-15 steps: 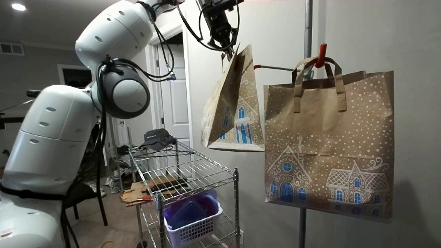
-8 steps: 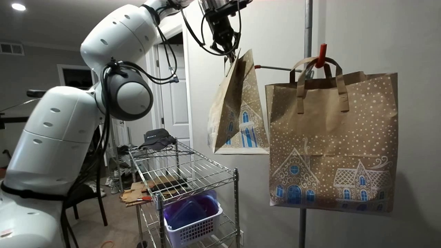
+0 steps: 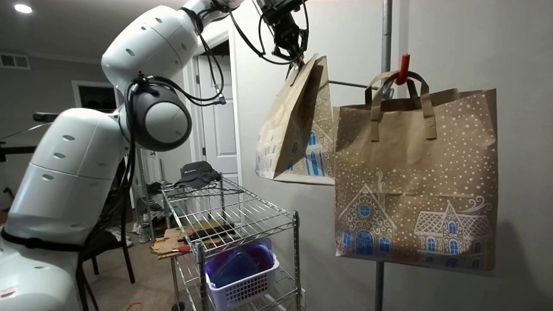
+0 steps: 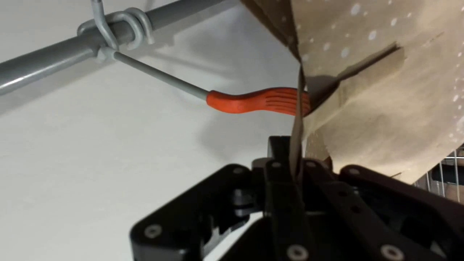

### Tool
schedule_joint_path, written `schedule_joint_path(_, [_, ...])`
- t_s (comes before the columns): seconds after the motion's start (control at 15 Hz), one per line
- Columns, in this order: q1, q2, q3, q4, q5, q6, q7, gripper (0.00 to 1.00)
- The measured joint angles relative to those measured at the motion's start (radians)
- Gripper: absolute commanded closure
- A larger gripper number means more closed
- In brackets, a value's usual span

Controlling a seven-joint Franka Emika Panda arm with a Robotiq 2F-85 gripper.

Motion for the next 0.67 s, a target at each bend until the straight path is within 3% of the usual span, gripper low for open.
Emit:
schedule_joint_path(0.13, [0.002,0.002,-0.008,0.000,-0.014,0.004,0.000,0.96])
schedule_joint_path(0.2, [0.003,0.003,-0.011,0.000,-0.025,0.004,0.000,0.72])
schedule_joint_path(0.33, [0.007,0.005,-0.019,-0.001,-0.045,0.003,0.000,0.69])
schedule_joint_path(0.67, [0.011,0.005,-0.035,-0.002,-0.080,0.000,0.000,0.39])
